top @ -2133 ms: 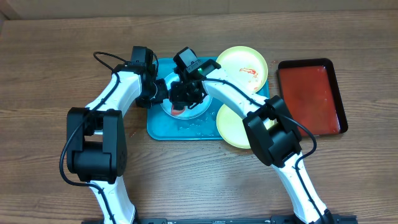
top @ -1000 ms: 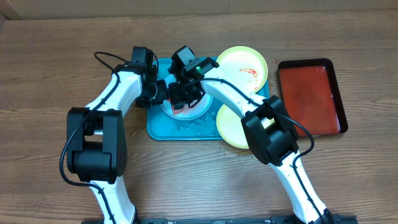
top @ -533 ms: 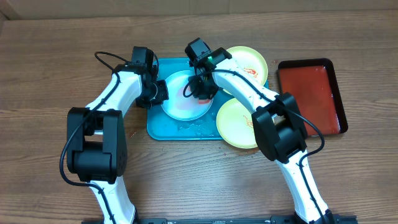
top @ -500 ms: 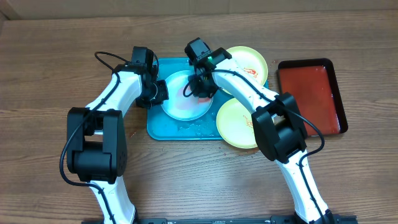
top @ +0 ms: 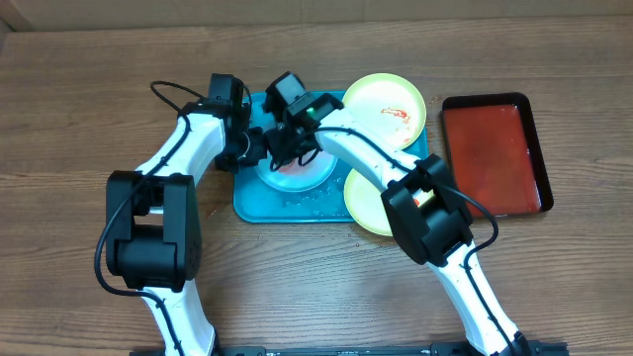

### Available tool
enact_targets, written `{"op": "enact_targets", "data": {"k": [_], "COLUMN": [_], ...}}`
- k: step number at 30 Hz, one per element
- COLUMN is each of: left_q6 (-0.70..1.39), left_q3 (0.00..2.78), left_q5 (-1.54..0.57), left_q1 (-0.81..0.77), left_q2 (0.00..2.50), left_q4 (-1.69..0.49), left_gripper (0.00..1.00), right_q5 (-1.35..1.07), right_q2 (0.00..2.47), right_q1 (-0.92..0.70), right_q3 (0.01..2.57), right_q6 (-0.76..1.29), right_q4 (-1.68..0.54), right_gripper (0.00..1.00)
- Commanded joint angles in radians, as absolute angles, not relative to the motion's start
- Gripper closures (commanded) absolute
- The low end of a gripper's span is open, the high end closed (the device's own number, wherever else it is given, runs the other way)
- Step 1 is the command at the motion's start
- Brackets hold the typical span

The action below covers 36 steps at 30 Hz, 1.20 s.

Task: Clean dirty plates on tray and stack at the side
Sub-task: 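Scrub the white plate with the sponge while the left gripper holds it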

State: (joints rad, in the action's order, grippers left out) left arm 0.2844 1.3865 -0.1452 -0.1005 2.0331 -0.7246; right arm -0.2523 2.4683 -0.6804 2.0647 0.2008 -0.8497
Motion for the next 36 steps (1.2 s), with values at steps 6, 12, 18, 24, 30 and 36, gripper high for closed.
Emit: {"op": "enact_targets", "data": {"k": [6, 12, 18, 24, 30, 36], "left_q6": [0.268, 0.268, 0.268, 0.268, 0.268, 0.268], "left_q3": [1.396, 1.396, 1.396, 1.396, 1.396, 1.396], "left_q5": [-0.147, -0.147, -0.147, -0.147, -0.147, -0.147], "left_q1": [-0.105, -0.105, -0.105, -0.105, -0.105, -0.105], "left_q2": [2.046, 2.046, 2.046, 2.046, 2.046, 2.046], "left_q4": [-0.719, -0.720, -0.722, -0.721, -0.715, -0.714], "left_gripper": [0.96, 0.96, 0.96, 0.96, 0.96, 0.96], "right_q5": [-0.239, 0.260, 0.252, -0.281, -0.472, -0.288], "right_q2": [2.482, 2.482, 2.487, 2.559, 2.560, 2.558], "right_q1": [-0.648, -0.633, -0.633, -0.636, -0.635, -0.616], "right_q3": [2.152, 2.156, 2.140, 2.138, 2.141, 2.160], "right_q6": [0.267, 0.342, 0.342, 0.345, 0.308, 0.255], "right_q4": [-1.135, -1.168, -0.963, -0.887, -1.031, -1.221], "right_gripper": [0.96, 0.96, 0.96, 0.96, 0.96, 0.96]}}
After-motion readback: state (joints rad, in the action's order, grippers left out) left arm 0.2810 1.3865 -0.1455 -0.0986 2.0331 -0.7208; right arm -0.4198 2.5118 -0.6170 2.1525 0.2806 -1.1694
